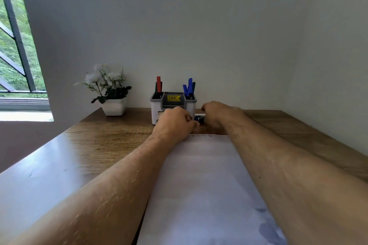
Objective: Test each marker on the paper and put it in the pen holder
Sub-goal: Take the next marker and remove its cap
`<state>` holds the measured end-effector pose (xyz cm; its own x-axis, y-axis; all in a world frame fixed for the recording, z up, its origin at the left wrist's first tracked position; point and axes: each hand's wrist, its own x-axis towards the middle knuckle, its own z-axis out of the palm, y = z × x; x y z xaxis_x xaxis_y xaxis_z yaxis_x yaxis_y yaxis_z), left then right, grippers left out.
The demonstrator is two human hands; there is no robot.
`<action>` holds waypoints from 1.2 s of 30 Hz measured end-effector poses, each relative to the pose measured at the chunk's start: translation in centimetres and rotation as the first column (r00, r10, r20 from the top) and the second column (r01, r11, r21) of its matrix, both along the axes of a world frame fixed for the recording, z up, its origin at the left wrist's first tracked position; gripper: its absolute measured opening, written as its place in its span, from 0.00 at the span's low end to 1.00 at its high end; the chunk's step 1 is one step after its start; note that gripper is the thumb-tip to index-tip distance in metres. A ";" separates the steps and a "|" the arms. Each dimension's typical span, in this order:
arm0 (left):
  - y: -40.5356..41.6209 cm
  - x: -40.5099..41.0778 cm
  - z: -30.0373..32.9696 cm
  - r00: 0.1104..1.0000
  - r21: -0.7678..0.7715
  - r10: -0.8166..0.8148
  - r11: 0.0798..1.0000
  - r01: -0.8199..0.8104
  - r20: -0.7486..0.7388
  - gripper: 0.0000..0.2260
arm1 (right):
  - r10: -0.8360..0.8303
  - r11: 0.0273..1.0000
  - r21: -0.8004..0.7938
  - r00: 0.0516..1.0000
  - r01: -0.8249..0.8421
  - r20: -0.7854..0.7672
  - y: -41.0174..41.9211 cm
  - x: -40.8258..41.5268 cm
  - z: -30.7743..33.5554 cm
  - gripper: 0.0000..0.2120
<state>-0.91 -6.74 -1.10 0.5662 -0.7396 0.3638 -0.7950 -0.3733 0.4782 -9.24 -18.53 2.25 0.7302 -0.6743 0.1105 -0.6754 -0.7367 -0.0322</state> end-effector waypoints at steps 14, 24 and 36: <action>-0.2 0.5 -0.4 0.999 0.086 0.018 0.996 -0.021 0.028 0.11 | -0.080 0.997 -0.006 0.984 0.080 -0.161 0.4 0.2 0.4 0.17; 1.4 -1.4 0.2 0.997 0.108 0.047 0.993 -0.054 0.062 0.12 | 0.080 0.995 0.059 0.997 -0.079 -0.004 2.4 -3.8 -0.1 0.16; 1.5 0.5 0.2 0.998 -0.035 0.055 0.998 -0.055 -0.005 0.09 | 0.179 0.977 0.062 0.948 -0.202 0.265 1.2 -5.0 -1.8 0.10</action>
